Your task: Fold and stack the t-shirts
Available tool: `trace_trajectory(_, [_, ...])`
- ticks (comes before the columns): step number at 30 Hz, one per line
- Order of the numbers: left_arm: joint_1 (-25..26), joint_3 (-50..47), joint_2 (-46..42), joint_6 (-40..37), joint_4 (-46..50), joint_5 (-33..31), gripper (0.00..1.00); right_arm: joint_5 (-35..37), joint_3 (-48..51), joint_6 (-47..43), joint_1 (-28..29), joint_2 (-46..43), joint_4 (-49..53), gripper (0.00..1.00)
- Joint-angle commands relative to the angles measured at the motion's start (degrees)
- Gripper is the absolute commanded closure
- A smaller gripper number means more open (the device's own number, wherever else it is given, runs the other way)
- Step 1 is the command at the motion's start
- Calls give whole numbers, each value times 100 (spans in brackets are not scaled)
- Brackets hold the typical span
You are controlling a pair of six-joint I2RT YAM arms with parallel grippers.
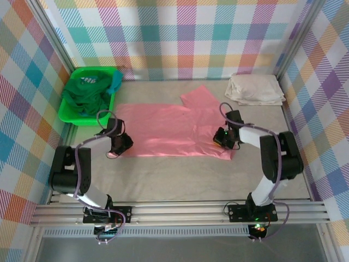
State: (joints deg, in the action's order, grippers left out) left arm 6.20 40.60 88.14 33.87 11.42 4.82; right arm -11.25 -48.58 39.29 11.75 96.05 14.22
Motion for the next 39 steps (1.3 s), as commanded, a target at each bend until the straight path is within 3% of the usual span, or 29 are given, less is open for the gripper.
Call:
trace_trajectory(1, [196,-711,-410,284,745,88,83,-128,706,314,-293,-500,201,100])
trace_trajectory(8, [892,-984,-1128,792,1363,-36,83,-27,1065,480,-716,-1606,972,100])
trace_trajectory(12, [918,-1107,-1571,835,1560,-327,83,-44,1210,536,-838,-2144,1139,100])
trace_trajectory(16, [910,-459,-1636,548,1886,-478,80,-74,704,215,-835,-2286,1352,100])
trace_trajectory(21, [620,993,-1109,-106,2025,-671,81,87,-420,-300,-757,-1814,1359,98])
trace_trajectory(26, [-46,2240,-256,-581,2021,-557,79,-225,-2057,-886,-694,-492,1598,94])
trace_trajectory(35, [-109,4188,1487,-1223,2577,-1291,67,-452,-4033,-1424,-487,1043,1718,83])
trace_trajectory(39, [-103,5152,2423,-1284,3062,-1581,62,-678,-4367,-1322,-483,1276,1639,81])
